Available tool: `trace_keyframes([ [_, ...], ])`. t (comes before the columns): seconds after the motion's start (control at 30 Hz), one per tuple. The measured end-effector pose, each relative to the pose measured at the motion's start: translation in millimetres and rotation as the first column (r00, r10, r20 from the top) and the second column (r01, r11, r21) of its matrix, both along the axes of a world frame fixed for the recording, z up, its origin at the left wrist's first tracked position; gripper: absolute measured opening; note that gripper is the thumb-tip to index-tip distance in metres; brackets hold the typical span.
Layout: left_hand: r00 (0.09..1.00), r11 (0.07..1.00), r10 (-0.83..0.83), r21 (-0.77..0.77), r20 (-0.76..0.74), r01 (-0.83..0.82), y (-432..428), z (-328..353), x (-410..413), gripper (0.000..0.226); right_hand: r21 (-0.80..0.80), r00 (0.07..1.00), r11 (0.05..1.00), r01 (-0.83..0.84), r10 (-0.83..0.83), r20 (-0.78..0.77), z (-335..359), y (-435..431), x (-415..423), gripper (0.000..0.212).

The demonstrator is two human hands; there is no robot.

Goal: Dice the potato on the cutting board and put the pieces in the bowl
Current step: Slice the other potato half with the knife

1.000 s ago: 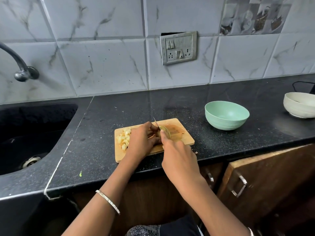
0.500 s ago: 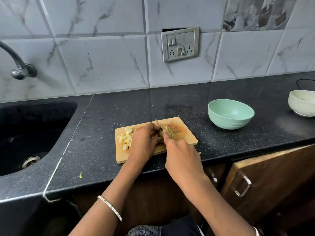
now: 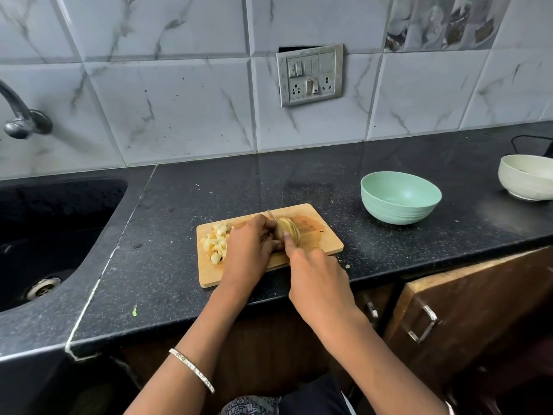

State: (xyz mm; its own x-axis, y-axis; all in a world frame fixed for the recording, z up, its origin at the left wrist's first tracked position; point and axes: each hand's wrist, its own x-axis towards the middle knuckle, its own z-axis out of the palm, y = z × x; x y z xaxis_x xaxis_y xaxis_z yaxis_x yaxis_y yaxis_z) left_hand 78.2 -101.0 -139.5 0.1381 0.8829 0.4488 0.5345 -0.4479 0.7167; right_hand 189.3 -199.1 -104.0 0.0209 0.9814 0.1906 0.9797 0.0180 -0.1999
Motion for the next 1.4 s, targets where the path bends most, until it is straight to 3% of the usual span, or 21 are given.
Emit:
trace_keyframes([
  [0.8,0.997,0.997,0.000,0.079,-0.072,0.006,3.4,-6.5,-0.9,0.027,-0.147,0.999,0.989,-0.017,0.009,-0.053,6.0,-1.7,12.6,0.073],
  [1.13,0.990,0.995,0.058,0.084,-0.129,-0.047,-1.0,-0.6,0.5,0.024,-0.120,0.998,0.993,-0.017,0.009,-0.067,-2.0,-42.2,21.0,0.074],
  [1.4,0.994,0.995,0.053,0.093,-0.091,-0.044,-6.0,1.8,0.9,0.029,-0.040,0.981,0.999,-0.001,-0.007,-0.194,14.9,-58.9,24.1,0.061],
])
